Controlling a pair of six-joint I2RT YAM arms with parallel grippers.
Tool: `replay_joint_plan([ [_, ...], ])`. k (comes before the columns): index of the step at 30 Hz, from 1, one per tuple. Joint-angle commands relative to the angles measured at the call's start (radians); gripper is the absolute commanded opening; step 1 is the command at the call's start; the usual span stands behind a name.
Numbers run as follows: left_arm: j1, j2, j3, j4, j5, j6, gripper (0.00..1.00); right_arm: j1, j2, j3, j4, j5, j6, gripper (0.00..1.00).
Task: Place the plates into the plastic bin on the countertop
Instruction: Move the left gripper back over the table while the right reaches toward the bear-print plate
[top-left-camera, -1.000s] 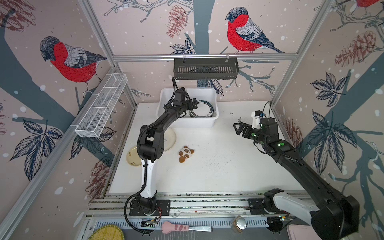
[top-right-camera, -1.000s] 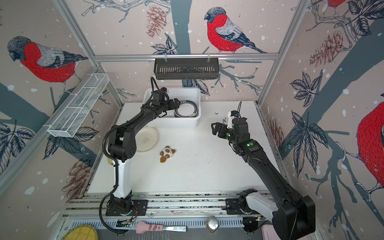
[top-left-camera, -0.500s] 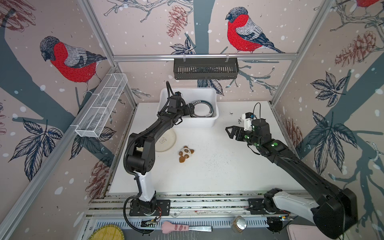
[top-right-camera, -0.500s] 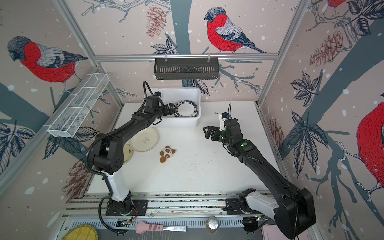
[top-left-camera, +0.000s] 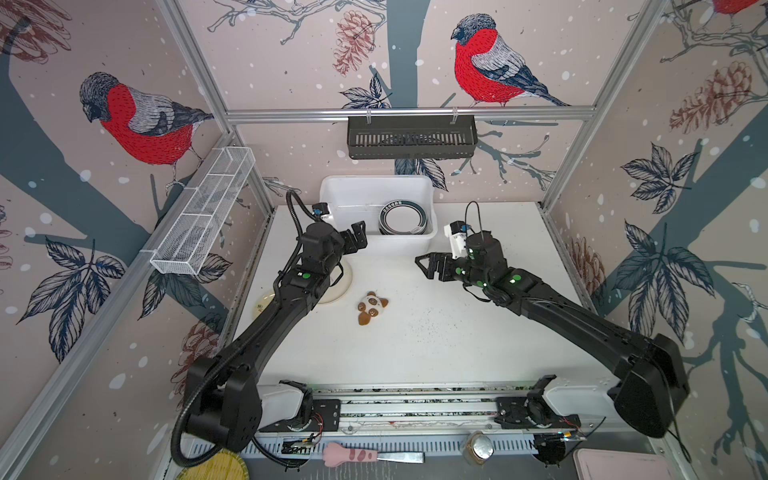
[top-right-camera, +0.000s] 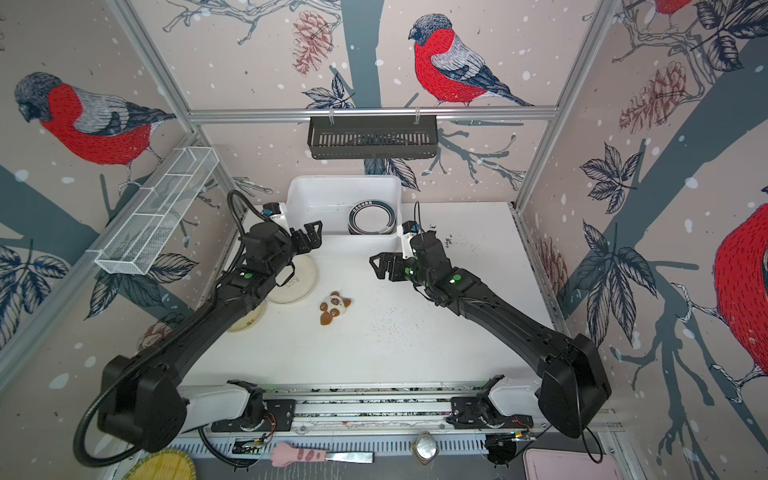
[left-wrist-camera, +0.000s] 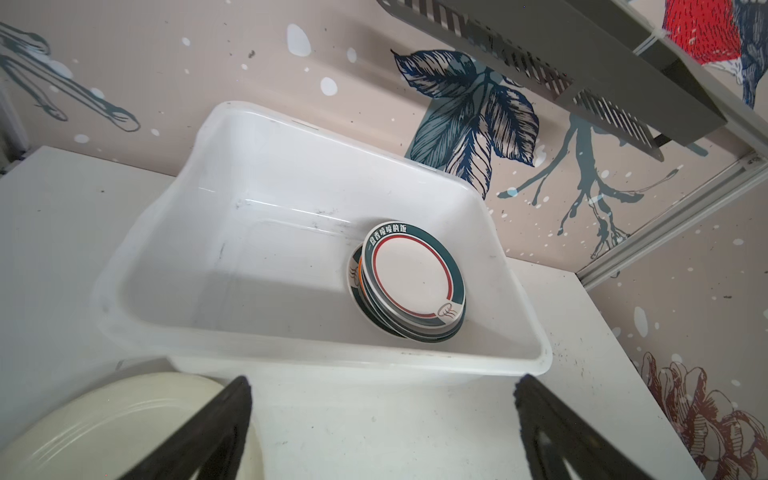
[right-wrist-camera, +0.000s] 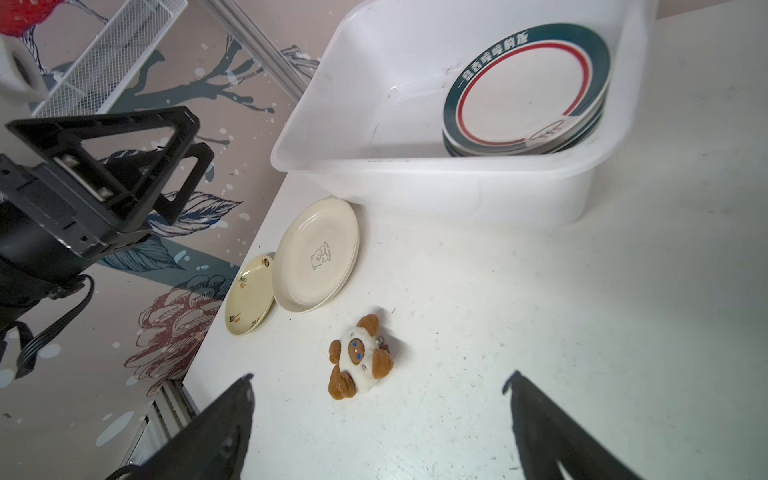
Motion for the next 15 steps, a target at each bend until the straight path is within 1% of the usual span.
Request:
replay_joint_plan([
  [1,0.000,-0.111,-0.112,0.041,-0.039,-0.076,0.98,0.042,0.069,0.034,0.049,0.013,0.005,0.95],
  [5,0.000,-0.286,-0.224,-0.033,-0.093,-0.100,0.98,0.100,0.206,0.086,0.101,0.013,-0.003,0.93],
  [9,0.001,-0.406,-0.274,-0.160,-0.163,-0.125,0.98,0.162,0.356,0.171,0.116,0.053,0.025,0.89],
  [12,0.000,-0.487,-0.334,-0.199,-0.157,-0.152,0.98,0.190,0.472,0.243,0.146,0.014,0.054,0.85],
  [15,0.001,-0.542,-0.372,-0.220,-0.165,-0.159,0.98,0.212,0.573,0.317,0.156,0.026,0.065,0.80],
])
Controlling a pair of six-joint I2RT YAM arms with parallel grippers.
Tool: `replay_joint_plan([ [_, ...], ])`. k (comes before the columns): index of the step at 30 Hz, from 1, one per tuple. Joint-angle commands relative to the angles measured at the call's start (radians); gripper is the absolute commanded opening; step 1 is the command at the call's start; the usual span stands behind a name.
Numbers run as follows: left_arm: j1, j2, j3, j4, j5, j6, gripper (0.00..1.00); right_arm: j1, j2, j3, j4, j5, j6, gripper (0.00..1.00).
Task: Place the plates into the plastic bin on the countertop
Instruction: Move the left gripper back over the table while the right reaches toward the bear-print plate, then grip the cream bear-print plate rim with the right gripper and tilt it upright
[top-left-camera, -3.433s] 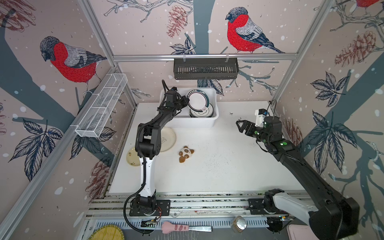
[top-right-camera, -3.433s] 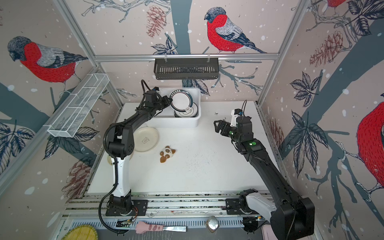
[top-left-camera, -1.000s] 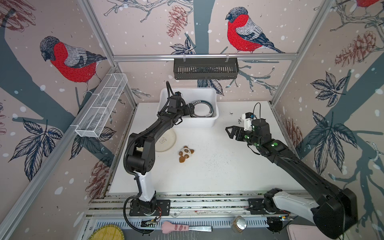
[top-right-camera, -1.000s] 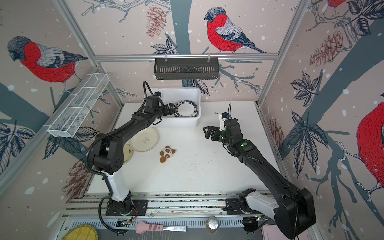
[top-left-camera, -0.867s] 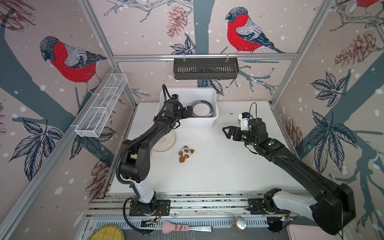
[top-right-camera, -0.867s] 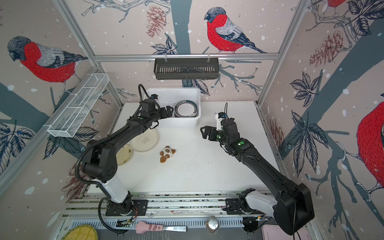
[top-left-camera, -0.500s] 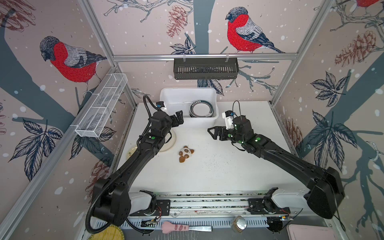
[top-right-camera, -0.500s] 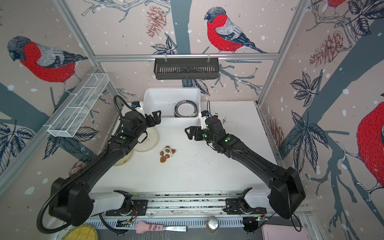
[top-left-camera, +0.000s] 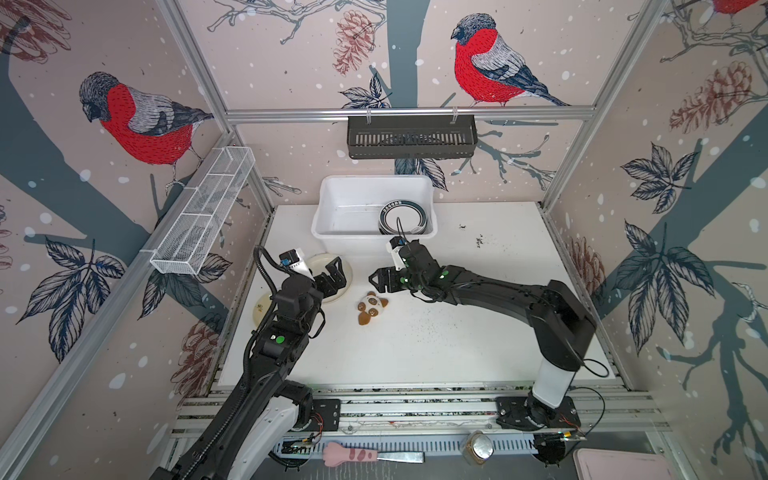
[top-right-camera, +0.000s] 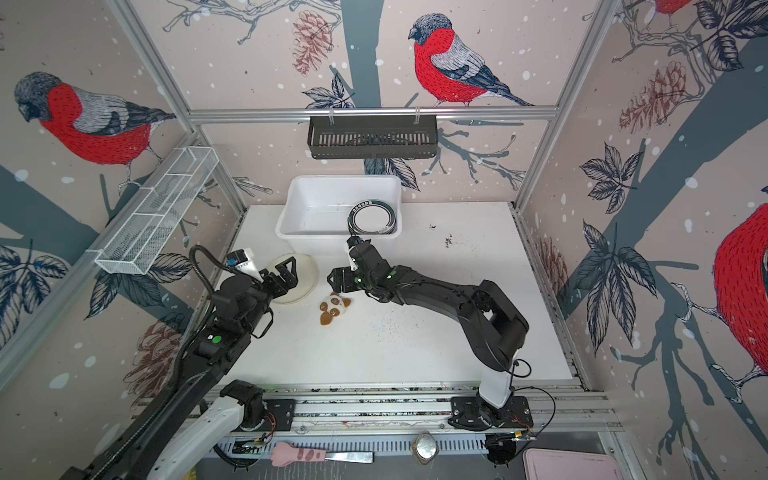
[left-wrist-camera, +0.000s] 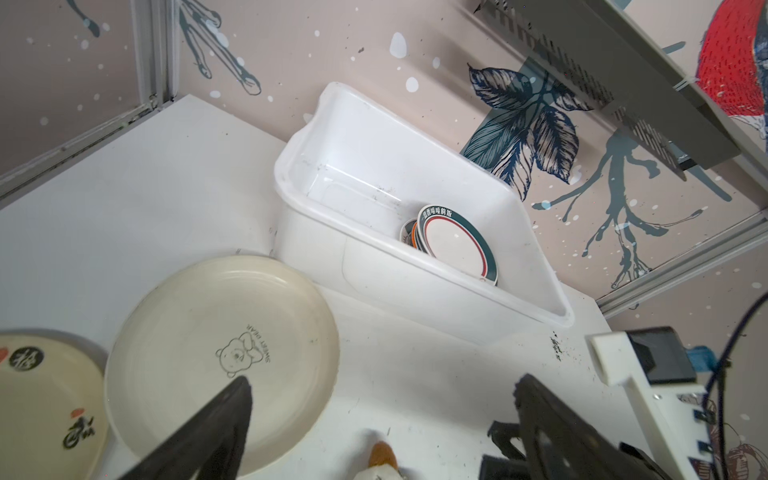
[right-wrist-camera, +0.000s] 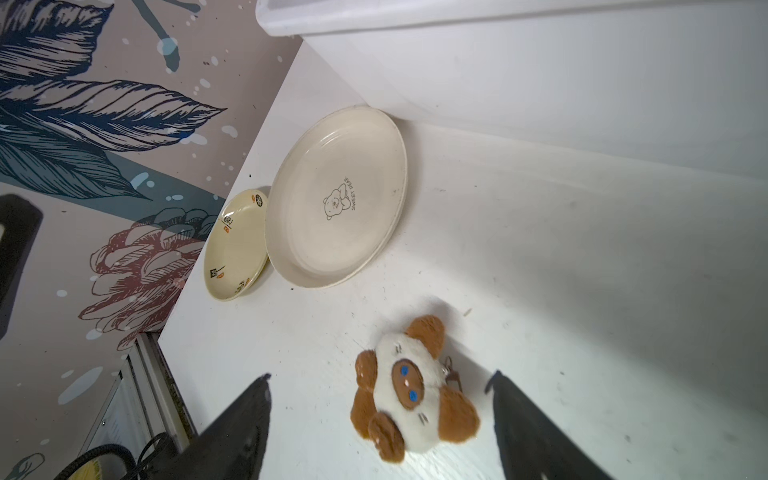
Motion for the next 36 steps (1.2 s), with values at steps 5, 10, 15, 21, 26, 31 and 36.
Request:
replay_joint_plan([
  [5,0.003,-0.043,-0.009,-0.094,-0.022,-0.029,0.98,0.021,0.188,0.153,0.047,0.017,0.058,0.70],
  [10,0.004,-0.038,-0.005,-0.116,-0.037,-0.012,0.98,0.023,0.277,0.226,0.039,0.067,0.030,0.69],
  [15,0.007,-0.037,0.001,-0.113,-0.021,-0.006,0.97,0.023,0.370,0.328,-0.008,0.068,0.003,0.57],
  [21,0.010,-0.036,0.008,-0.124,-0.024,-0.001,0.97,0.022,0.443,0.408,-0.013,0.038,-0.005,0.54],
  [26,0.011,-0.025,0.019,-0.131,-0.009,0.001,0.97,0.014,0.526,0.496,-0.019,0.012,0.004,0.49],
  [31,0.011,-0.016,0.023,-0.124,0.026,0.002,0.97,0.010,0.593,0.574,-0.025,0.024,0.004,0.41],
  [36,0.012,-0.014,0.020,-0.122,0.036,0.004,0.97,0.004,0.630,0.615,-0.033,0.040,0.013,0.33],
])
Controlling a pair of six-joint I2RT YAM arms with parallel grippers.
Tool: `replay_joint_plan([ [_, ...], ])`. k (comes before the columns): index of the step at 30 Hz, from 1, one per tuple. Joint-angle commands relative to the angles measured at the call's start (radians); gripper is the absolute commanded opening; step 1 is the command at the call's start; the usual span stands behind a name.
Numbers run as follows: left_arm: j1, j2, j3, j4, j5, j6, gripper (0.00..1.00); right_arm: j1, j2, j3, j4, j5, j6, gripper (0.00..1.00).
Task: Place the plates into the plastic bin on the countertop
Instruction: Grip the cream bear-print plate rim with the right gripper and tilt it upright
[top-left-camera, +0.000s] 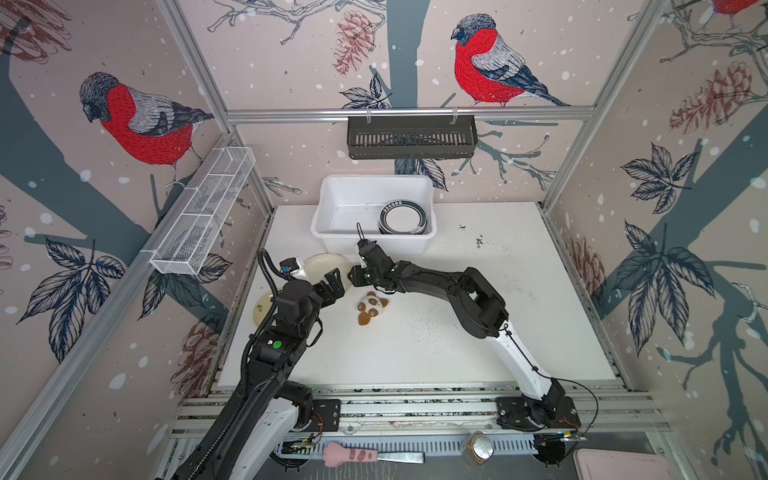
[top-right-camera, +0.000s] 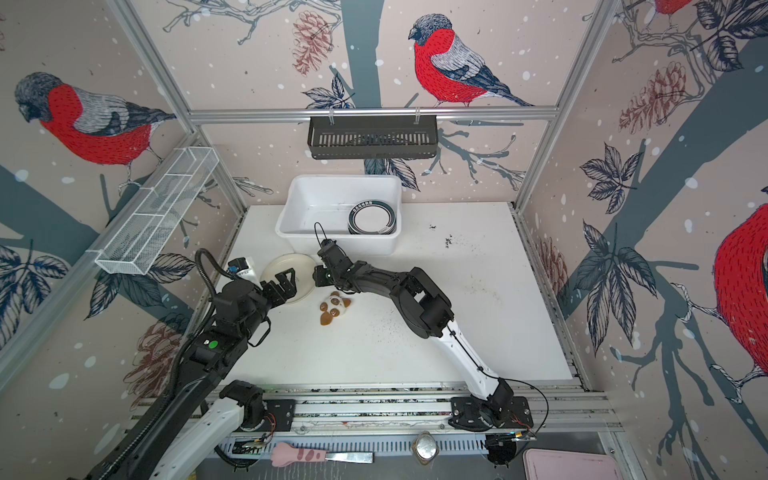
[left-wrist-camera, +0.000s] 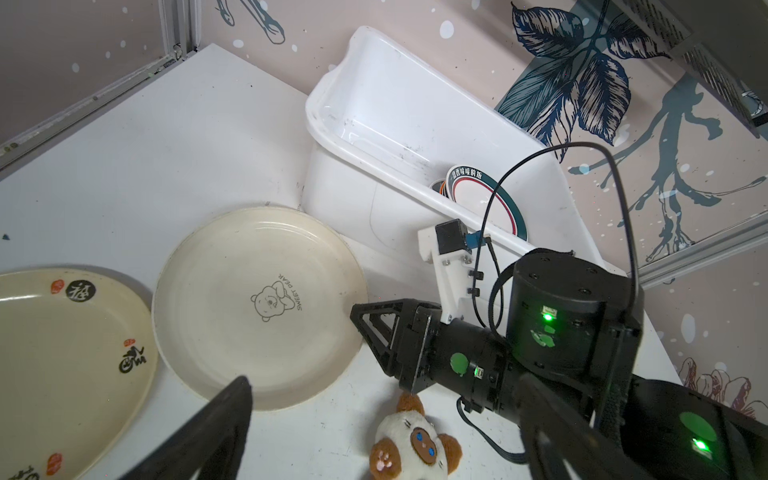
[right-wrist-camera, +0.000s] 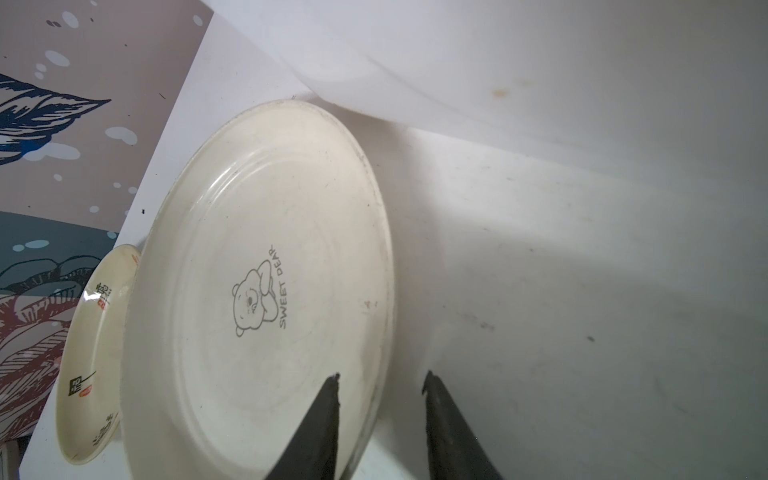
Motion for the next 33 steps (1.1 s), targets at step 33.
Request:
replay_joint_plan([
  [33,0.025,0.008,0.000,0.032,0.085,0.041,0.98,0.021,-0.288,-0.352,0.130,0.314,0.049,0.00],
])
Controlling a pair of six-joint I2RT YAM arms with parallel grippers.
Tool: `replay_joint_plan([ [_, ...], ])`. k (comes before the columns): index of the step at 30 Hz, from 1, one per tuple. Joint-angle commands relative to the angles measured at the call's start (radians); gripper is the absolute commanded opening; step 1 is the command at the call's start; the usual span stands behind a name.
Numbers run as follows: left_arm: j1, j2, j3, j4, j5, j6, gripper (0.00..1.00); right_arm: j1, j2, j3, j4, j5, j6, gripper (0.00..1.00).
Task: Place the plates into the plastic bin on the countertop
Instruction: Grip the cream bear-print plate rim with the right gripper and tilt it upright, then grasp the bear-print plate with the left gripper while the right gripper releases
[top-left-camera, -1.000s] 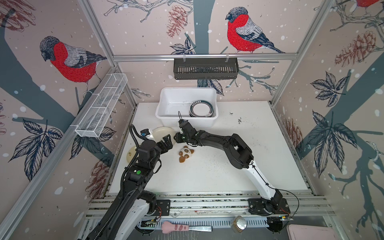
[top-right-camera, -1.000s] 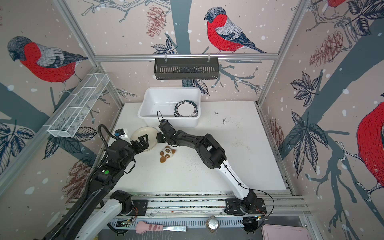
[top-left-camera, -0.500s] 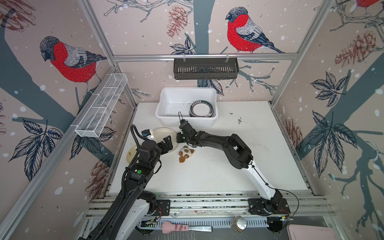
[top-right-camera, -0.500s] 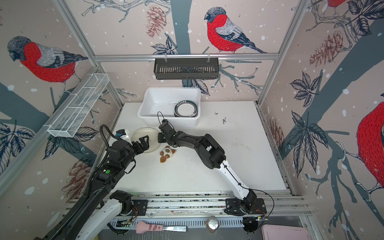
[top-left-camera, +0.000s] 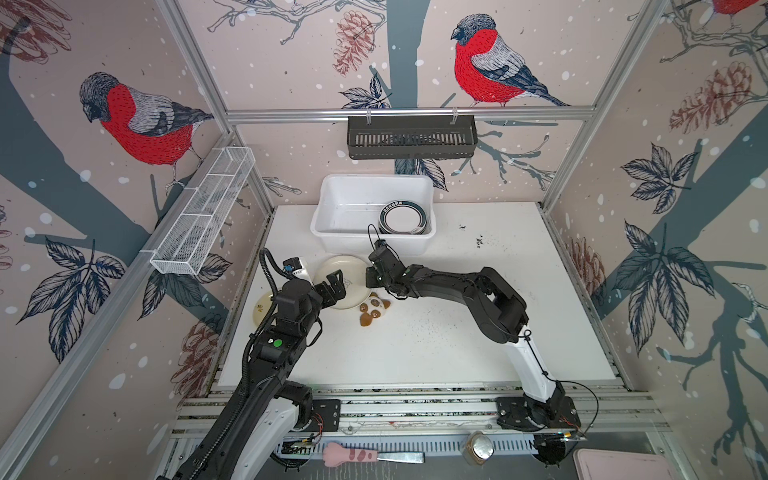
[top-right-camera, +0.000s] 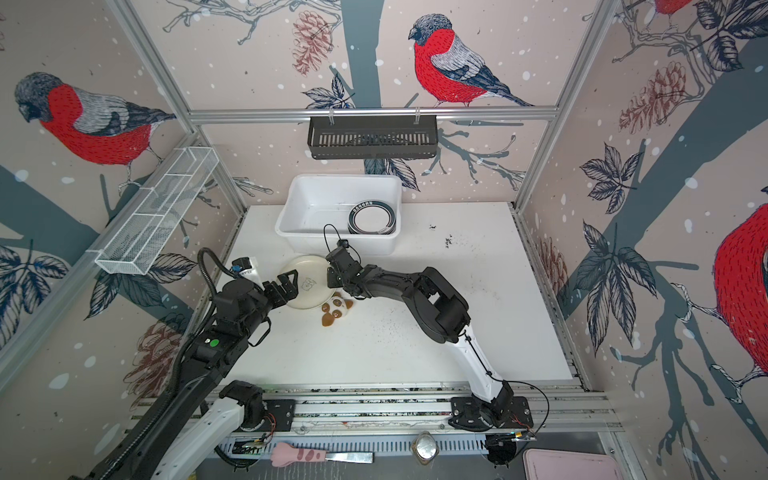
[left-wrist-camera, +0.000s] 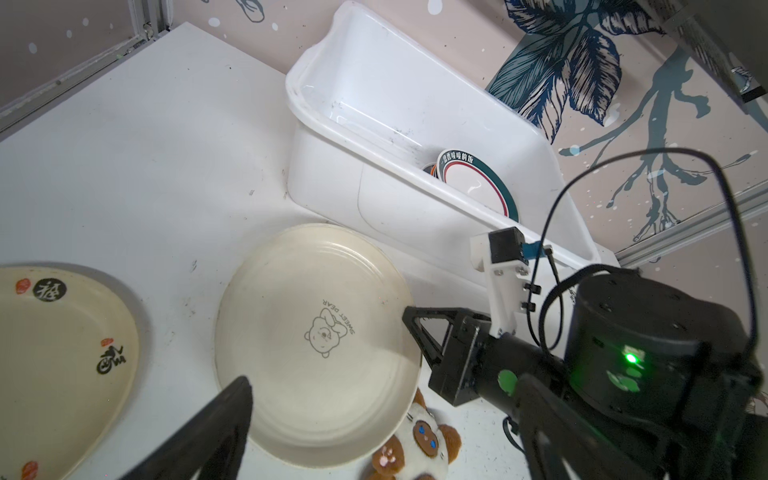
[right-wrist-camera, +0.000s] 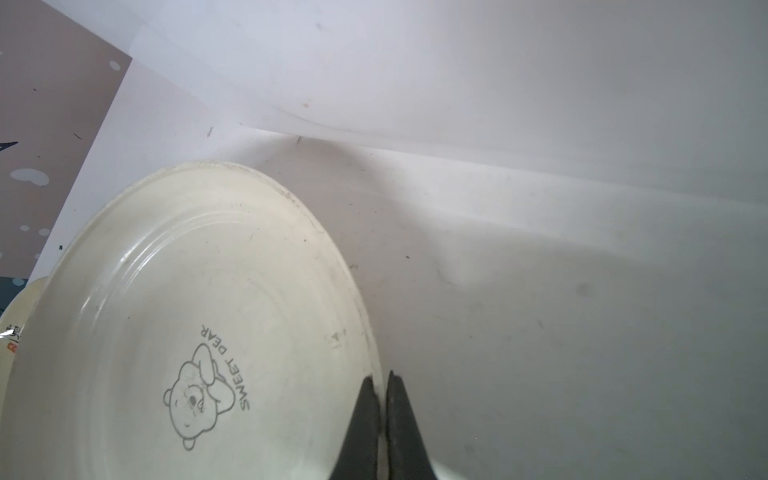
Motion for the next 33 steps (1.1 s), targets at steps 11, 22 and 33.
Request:
replay_joint_plan([
  [11,0.000,0.022,0.005,0.088,0.143,-0.018,0.76,0.006,-0.306,-0.163,0.022,0.366,-0.070,0.00],
  [22,0.000,0.227,0.034,0.224,0.290,-0.080,0.66,0.001,-0.584,-0.380,0.055,0.545,-0.157,0.00],
  [33,0.000,0.396,0.123,0.331,0.328,-0.086,0.44,-0.030,-0.680,-0.475,0.097,0.395,-0.114,0.00],
])
